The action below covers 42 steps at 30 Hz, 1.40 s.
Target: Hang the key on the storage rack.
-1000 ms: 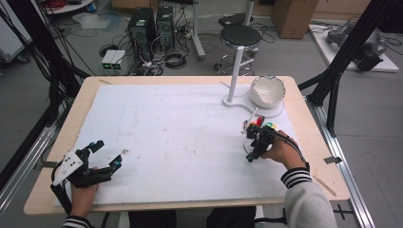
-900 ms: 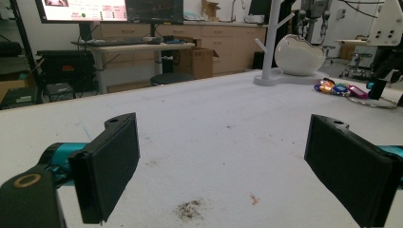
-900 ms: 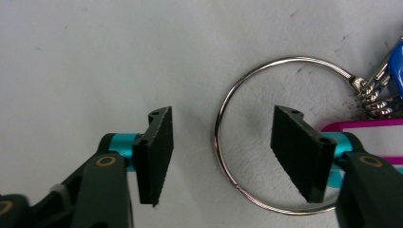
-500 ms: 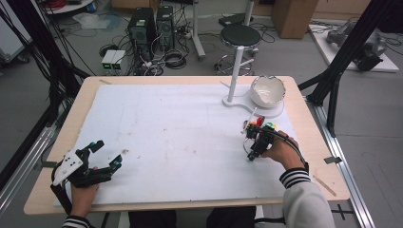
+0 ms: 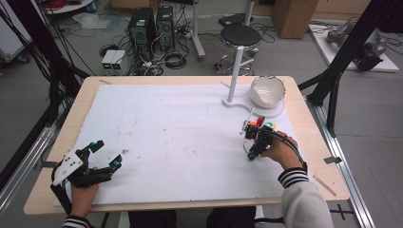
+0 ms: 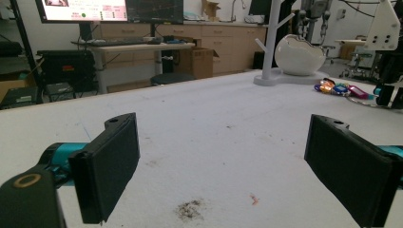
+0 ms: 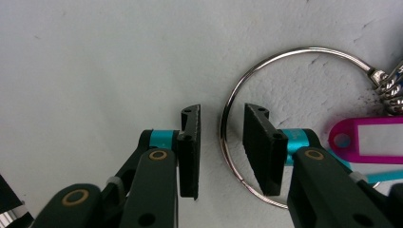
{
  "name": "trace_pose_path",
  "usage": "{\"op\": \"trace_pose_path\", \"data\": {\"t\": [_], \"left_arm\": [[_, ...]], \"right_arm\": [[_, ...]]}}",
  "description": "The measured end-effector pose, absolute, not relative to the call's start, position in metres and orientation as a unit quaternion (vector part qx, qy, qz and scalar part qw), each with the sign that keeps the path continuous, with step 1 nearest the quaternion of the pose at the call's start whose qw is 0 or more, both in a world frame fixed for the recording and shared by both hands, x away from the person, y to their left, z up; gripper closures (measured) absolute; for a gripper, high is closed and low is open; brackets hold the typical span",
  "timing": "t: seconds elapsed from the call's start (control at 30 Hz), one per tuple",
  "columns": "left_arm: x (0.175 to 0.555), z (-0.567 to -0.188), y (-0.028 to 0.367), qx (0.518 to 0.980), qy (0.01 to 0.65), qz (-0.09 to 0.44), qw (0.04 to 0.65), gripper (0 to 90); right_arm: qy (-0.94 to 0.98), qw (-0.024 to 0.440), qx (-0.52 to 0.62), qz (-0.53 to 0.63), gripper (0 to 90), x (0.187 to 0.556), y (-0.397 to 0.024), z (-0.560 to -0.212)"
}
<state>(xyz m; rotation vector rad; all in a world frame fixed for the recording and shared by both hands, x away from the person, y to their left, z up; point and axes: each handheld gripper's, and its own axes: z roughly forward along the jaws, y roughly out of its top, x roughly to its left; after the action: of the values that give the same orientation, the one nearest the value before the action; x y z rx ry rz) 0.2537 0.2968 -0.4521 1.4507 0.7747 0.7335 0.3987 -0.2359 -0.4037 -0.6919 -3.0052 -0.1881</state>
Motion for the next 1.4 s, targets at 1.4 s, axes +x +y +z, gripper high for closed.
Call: {"op": "trace_pose_path", "data": {"t": [1.4], "left_arm": [[0.254,-0.452,0.297,0.631,0.338,0.318,0.622,11.8]], "right_arm": [[-0.976,-0.018,-0.21,-0.052,88.0,0.392,-0.225,-0.386]]}}
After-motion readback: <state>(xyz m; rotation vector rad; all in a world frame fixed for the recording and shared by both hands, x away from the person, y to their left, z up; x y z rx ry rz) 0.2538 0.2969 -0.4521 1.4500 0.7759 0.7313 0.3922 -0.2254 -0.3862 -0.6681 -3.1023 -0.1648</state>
